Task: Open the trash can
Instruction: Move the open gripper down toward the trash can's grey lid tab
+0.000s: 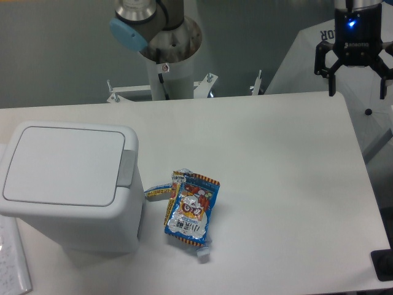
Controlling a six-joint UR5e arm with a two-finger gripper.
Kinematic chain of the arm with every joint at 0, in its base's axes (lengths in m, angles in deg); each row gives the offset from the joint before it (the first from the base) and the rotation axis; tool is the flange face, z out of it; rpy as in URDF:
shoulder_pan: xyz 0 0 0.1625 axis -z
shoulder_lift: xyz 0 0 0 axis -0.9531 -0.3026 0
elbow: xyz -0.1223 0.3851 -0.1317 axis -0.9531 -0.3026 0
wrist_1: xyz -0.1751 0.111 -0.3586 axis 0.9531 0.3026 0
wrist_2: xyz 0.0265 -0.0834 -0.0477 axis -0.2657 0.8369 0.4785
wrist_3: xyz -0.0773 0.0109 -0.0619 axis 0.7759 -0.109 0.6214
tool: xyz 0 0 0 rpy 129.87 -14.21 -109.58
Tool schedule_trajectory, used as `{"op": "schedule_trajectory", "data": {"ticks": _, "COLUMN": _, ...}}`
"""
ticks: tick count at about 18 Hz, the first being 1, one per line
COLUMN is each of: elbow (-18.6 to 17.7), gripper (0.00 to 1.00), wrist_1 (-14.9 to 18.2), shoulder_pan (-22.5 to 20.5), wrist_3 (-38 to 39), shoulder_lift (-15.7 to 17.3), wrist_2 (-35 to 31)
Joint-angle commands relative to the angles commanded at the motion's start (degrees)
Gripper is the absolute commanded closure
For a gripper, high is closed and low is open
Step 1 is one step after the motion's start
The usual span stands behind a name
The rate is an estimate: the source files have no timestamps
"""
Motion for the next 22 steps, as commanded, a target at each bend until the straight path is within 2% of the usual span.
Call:
{"op": "schedule_trajectory", "data": {"ticks": 6, "elbow": -1.05, "gripper": 0.0, "wrist_1": 0.35, "shoulder_pan": 0.09, "wrist_3": 0.26, "shoulder_lift": 0.7, "wrist_2": -0.09}}
{"op": "schedule_trajectory", "data": {"ticks": 7, "elbow": -2.1, "gripper": 0.0, "wrist_1": 0.26, "shoulder_pan": 0.35, "wrist_3": 1.05, "shoulder_lift": 0.97, "wrist_2": 0.0}}
{"op": "schedule_trajectory", "data": {"ticks": 8, "elbow": -2.9, "gripper": 0.0, "wrist_1": 0.18, "shoulder_pan": 0.96, "wrist_3": 3.49, "shoulder_lift": 1.49, "wrist_2": 0.09}}
{"op": "schedule_trajectory", "data": {"ticks": 13, "elbow": -2.03, "gripper": 0.0, "wrist_1": -0.88, "shoulder_pan": 5.18, "wrist_3": 19.13, "shoulder_lift": 1.32, "wrist_2": 0.18}}
{"op": "schedule_trajectory", "data": {"ticks": 15, "elbow": -2.02, "gripper": 0.0, "wrist_1": -0.97, "shoulder_pan": 7.81, "wrist_3": 25.37, "shoulder_lift": 1.5, "wrist_2": 0.0}}
{"op": "schedule_trajectory", "data": {"ticks": 18, "elbow": -2.02, "gripper": 0.0, "wrist_1": -1.05, "shoulder_pan": 12.21, "wrist_3": 38.98, "shoulder_lift": 1.15, "wrist_2": 0.0}}
{"op": "schedule_trajectory", "data": {"ticks": 22, "elbow": -1.41, "gripper": 0.0, "wrist_1": -1.05, "shoulder_pan": 16.42, "wrist_3": 49.02, "shoulder_lift": 0.97, "wrist_2": 0.09}}
